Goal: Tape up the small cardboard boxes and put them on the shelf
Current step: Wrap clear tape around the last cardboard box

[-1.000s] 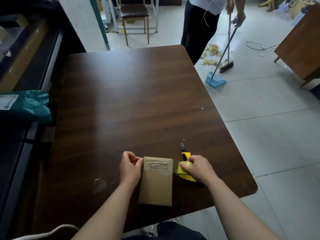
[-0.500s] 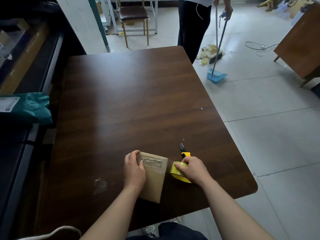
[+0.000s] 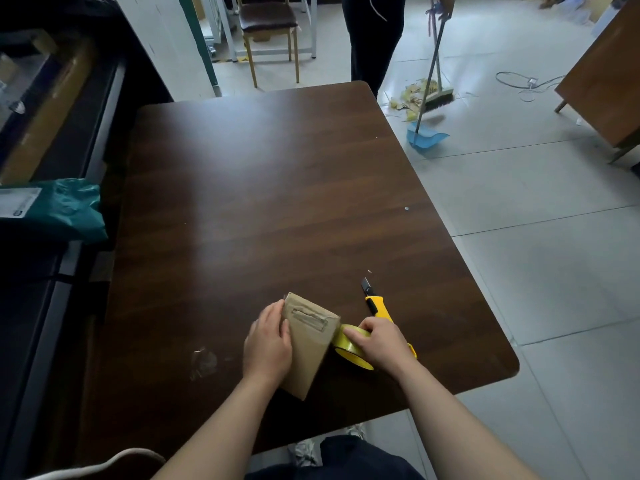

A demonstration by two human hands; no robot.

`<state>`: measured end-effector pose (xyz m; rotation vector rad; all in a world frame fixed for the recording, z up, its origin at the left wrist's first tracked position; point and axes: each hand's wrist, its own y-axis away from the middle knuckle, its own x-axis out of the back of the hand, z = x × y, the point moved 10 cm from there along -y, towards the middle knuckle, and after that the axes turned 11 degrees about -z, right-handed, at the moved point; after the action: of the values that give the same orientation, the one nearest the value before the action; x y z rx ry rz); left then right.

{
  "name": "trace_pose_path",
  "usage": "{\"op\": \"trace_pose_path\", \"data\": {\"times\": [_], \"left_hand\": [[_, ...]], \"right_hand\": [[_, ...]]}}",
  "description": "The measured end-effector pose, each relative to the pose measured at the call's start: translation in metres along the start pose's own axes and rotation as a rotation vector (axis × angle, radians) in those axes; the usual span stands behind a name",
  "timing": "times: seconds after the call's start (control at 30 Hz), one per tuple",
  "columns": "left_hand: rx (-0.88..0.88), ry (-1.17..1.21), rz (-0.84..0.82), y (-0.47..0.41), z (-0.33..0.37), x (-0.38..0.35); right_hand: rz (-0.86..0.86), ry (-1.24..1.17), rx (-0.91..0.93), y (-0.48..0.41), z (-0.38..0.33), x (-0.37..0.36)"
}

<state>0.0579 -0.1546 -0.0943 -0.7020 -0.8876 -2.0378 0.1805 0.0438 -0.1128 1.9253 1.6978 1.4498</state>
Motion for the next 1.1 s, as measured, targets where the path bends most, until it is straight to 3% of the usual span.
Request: {"op": "trace_pose_path", "data": {"times": [0.33, 0.73, 1.1], "left_hand": [[0.186, 0.005, -0.174, -0.012, -0.020, -0.011], [0.144, -0.105, -0.211, -0.022, -0.018, -0.004], [0.204, -0.175, -0.233, -0.015, -0.019, -0.004]], "right_hand": [[0.034, -0.156, 0.037, 0.013, 0.015, -0.014], [-0.017, -0.329, 0.141, 0.038, 0.025, -0.040], [-0.039, -0.139, 0.142, 0.041, 0.033, -0.041]]}}
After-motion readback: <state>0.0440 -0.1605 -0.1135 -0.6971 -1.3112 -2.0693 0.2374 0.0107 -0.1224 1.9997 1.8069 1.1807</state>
